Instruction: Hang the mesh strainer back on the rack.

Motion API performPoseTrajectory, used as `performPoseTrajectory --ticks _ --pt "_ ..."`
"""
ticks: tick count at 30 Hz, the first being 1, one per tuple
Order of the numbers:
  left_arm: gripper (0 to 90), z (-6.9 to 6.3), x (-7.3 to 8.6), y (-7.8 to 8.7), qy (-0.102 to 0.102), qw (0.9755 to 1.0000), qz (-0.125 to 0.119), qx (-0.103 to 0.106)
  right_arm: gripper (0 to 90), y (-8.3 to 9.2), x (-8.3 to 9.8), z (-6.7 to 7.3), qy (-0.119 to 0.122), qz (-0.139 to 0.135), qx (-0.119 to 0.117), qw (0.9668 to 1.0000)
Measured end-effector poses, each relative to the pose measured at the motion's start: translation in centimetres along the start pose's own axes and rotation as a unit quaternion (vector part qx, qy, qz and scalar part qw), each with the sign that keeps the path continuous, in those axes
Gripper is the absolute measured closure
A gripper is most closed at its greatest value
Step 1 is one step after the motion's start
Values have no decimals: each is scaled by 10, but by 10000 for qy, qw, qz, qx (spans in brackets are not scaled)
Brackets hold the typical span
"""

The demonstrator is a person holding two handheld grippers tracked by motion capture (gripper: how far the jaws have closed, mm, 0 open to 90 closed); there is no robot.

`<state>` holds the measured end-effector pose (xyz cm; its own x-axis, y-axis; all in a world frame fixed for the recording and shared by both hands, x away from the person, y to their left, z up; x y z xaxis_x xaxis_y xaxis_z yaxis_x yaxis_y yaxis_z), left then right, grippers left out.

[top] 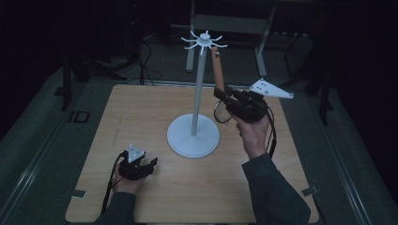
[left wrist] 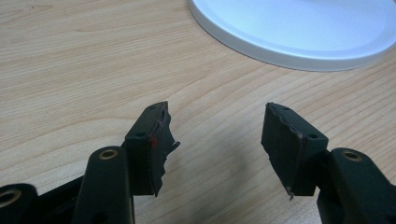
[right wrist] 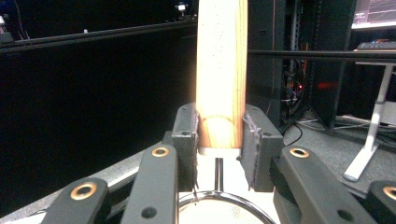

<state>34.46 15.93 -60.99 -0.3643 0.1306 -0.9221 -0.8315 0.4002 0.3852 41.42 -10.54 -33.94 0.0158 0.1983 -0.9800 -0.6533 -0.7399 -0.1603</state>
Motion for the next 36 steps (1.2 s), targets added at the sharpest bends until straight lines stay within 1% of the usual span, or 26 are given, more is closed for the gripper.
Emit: performPoseTrajectory --ticks 6,9,14,18,20,25,30,34,36 --pt "424 0 0 0 -2 10000 6 6 689 -1 5 0 57 88 14 9999" --pt "424 0 0 0 -4 10000 9 7 640 -2 7 -1 15 87 38 10000" --pt "424 0 0 0 4 10000 0 2 584 -3 12 0 111 170 70 9998" --pt "424 0 0 0 -1 10000 2 3 557 -2 16 0 147 231 58 9996" --pt "424 0 0 0 -1 10000 -1 2 549 -2 18 0 132 266 84 9995" --pt "424 0 -1 0 3 10000 -8 0 533 1 22 -3 208 331 157 9991" --pt "422 0 0 0 -7 10000 -3 -3 521 7 30 -8 381 535 239 9976" --pt "420 0 0 -1 -2 10000 -2 -2 518 13 38 -14 433 684 317 9962" --pt "420 0 0 -1 0 10000 -1 -2 513 16 43 -17 458 802 344 9951"
Point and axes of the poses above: each handheld gripper's, and its own axes: y roughly backward along the jaws, x roughly out of its underside, z roughly to its left, the point moved 8 cm from there along -y, roughly forward along the jaws, and after that the axes turned 15 degrees about -z, right-handed, at the moved point
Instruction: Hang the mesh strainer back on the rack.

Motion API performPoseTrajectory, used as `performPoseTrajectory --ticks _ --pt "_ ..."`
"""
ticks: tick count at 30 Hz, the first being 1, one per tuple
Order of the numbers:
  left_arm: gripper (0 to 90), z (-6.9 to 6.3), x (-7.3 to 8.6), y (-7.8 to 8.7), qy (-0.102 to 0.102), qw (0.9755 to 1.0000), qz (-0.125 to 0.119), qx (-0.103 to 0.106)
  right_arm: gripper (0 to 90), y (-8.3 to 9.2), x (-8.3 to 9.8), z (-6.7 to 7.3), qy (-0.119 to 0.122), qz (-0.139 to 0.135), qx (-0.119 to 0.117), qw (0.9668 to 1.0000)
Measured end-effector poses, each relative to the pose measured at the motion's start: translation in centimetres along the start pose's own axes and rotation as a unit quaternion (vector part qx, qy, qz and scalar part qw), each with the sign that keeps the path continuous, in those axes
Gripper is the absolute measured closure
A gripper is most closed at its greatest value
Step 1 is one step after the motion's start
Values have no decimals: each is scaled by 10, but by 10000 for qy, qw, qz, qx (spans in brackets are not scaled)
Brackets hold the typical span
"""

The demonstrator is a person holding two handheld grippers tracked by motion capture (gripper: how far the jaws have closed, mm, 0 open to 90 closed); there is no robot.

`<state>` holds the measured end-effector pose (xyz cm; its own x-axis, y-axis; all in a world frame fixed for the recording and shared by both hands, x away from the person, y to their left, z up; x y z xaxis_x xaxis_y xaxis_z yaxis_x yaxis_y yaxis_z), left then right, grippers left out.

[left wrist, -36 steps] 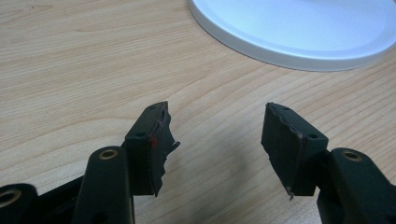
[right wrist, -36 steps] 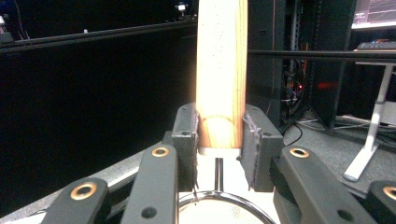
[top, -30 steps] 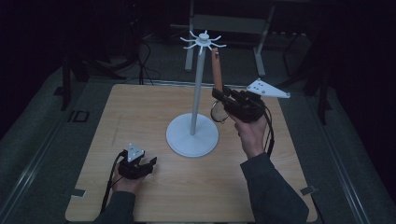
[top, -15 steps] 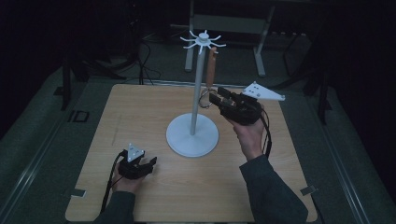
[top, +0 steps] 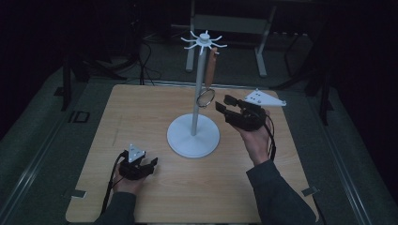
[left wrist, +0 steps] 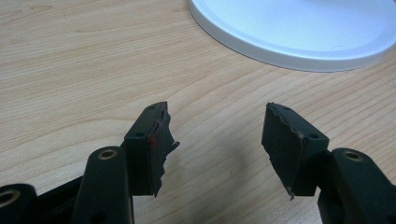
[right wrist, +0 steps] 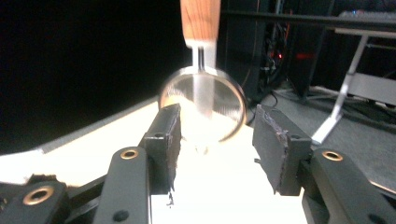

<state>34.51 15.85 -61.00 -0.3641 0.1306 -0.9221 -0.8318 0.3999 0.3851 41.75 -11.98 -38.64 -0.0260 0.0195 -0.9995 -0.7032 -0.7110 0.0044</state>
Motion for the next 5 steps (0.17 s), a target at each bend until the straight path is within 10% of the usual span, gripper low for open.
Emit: performPoseTrajectory --ticks 5 --pt "420 1 0 0 -14 10000 6 0 490 10 30 -11 225 496 140 9984"
Point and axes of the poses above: each handheld gripper's, and its own axes: y roughly backward along the jaws, x roughly out of its underside, z roughly to its left, the point moved 8 cm from there along -y, roughly forward along the jaws, and after that the axes turned 15 degrees about -z, right-handed, at the moved point
